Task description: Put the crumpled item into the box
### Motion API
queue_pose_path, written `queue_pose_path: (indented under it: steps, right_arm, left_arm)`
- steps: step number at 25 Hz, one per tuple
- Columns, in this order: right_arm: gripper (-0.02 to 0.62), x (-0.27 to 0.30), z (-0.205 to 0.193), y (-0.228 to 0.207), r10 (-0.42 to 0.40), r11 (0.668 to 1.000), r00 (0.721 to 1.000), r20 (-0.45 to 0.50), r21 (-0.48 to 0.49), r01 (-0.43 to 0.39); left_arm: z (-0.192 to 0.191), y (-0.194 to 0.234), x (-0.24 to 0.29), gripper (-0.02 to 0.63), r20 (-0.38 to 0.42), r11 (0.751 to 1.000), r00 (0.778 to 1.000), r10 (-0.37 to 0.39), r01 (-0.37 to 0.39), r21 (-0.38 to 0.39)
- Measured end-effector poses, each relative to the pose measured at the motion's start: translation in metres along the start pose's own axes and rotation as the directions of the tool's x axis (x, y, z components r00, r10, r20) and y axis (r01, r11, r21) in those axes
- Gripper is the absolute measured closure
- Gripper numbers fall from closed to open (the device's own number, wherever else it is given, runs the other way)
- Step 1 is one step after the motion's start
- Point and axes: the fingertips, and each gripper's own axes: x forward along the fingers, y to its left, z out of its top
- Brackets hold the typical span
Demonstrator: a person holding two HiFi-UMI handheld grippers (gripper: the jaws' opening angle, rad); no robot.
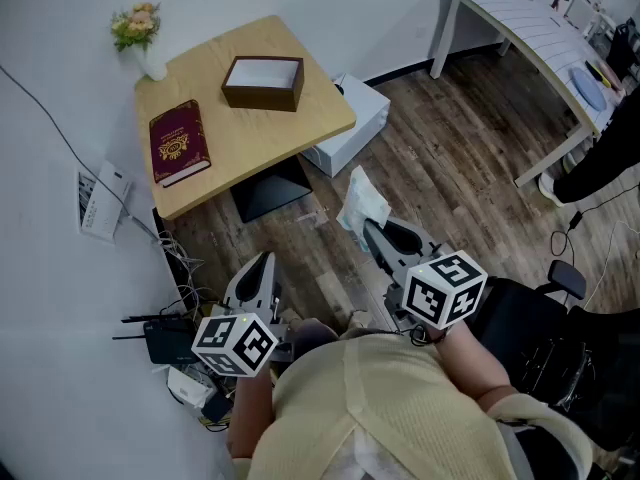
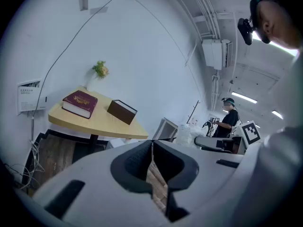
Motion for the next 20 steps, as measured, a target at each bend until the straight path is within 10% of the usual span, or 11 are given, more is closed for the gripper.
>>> queue_pose_path:
  steps: [20]
  right_arm:
    - [0.537,-0.013,-0.003,-0.011,0.008,1.0,1.0,-0.007,0.008,-0.008]
  left_arm:
    - [-0.006,-0.015,0.005,0.577,-0.013,1.0,1.0,0.004,-0.004,0.011]
